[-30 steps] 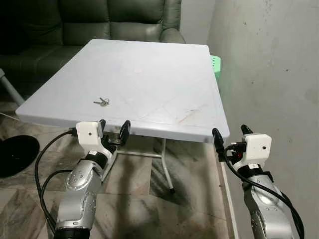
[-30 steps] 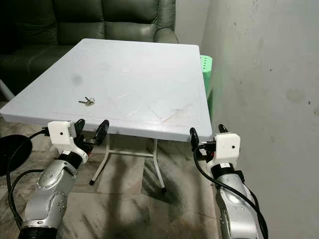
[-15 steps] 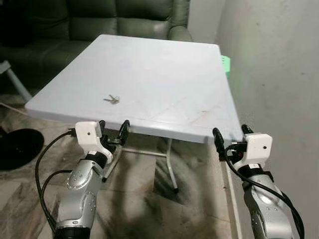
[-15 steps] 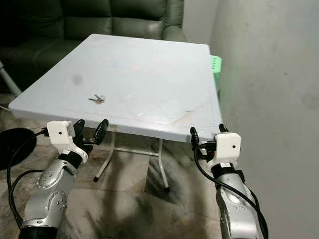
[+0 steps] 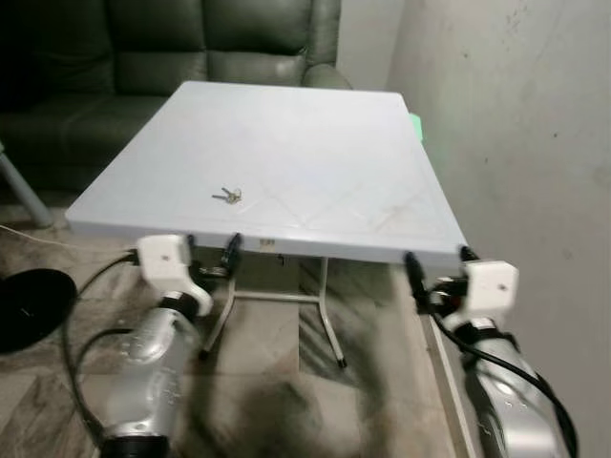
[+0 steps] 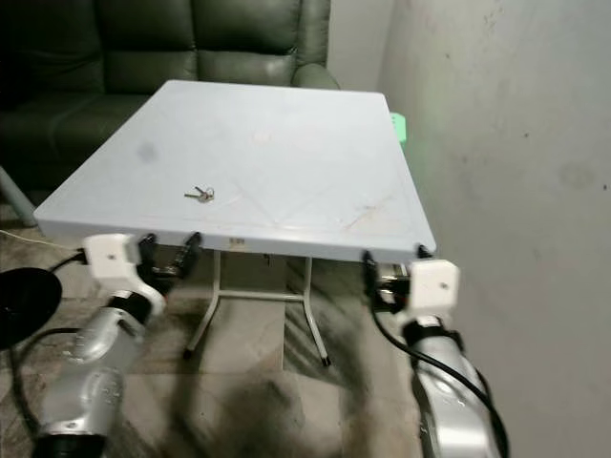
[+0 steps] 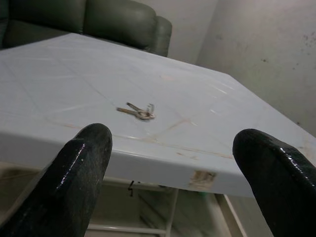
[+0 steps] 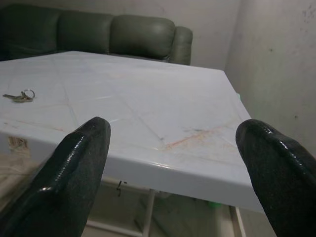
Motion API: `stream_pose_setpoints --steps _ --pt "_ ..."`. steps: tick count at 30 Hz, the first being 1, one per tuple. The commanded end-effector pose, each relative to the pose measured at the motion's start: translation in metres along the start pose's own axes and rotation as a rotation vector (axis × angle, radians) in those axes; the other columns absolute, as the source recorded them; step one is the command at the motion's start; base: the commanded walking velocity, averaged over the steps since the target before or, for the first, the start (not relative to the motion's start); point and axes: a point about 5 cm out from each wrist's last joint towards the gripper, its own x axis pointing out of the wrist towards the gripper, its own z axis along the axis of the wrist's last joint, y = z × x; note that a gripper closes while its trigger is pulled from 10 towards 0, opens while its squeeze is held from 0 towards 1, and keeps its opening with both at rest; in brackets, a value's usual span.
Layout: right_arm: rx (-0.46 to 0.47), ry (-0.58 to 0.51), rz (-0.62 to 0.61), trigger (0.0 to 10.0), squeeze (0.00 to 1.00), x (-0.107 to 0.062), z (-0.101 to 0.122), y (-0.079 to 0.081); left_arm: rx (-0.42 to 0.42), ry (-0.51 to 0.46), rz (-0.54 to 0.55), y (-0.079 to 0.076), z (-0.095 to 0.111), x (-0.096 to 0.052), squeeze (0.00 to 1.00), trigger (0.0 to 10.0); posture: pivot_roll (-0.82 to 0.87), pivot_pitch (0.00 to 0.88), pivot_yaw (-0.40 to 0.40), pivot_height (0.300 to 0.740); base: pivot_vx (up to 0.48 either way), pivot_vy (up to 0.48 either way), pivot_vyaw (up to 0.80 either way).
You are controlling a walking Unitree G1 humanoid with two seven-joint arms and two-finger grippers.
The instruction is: Hang keys on a hook
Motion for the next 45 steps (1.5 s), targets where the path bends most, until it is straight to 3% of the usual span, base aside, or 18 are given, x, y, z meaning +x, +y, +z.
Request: stream_pose_setpoints --steps 1,45 --pt "-0.012 -0.002 -0.019 10.0 0.00 -0.0018 0.0019 -0.0085 -0.014 0.011 -0.025 -0.0093 -0.0034 0.0034 0.00 10.0 0.00 0.026 -0.035 0.732 0.000 0.341 0.00" --pt "-0.003 -0.001 -0.014 10.0 0.00 -0.0034 0.0021 -0.0073 -0.018 0.029 0.003 -0.0048 -0.0077 0.0048 0.00 10.0 -0.01 0.021 -0.028 0.732 0.000 0.349 0.00"
